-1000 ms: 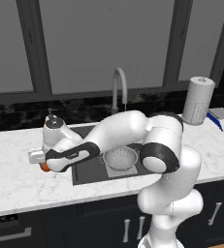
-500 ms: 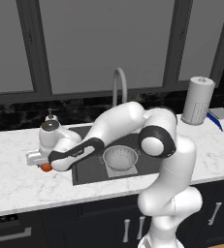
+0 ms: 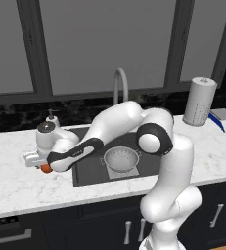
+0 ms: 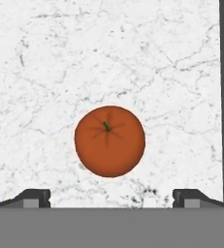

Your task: Put the colander in the sink, put the orange in the colander, and turn on the sink faucet and pour water over the colander.

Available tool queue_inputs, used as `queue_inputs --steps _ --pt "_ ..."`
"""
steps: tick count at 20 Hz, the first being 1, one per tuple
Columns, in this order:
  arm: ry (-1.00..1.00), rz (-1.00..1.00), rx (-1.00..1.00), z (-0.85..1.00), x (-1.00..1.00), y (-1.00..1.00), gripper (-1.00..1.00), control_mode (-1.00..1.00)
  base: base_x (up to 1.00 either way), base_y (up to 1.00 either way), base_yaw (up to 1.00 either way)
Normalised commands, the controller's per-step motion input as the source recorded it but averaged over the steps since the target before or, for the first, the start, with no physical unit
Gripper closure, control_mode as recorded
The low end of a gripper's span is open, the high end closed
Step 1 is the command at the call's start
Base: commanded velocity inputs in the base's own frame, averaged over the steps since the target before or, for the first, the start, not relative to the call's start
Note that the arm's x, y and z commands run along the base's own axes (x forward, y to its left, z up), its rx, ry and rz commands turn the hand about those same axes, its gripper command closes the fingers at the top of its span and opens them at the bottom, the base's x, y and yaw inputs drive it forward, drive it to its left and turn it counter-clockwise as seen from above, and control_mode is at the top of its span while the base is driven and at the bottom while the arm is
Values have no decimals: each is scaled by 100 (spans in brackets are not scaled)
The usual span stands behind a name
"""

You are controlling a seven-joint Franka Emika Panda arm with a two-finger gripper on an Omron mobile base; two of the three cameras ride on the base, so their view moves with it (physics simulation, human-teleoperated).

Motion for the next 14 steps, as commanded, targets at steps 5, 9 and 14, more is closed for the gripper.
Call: queue_inputs --steps 5,9,14 --pt "0 0 0 -2 18 -10 -100 -100 0 0 0" --pt "0 0 0 -5 13 -2 -100 -100 0 0 0" --pt "0 0 0 -8 3 0 -100 -100 0 0 0"
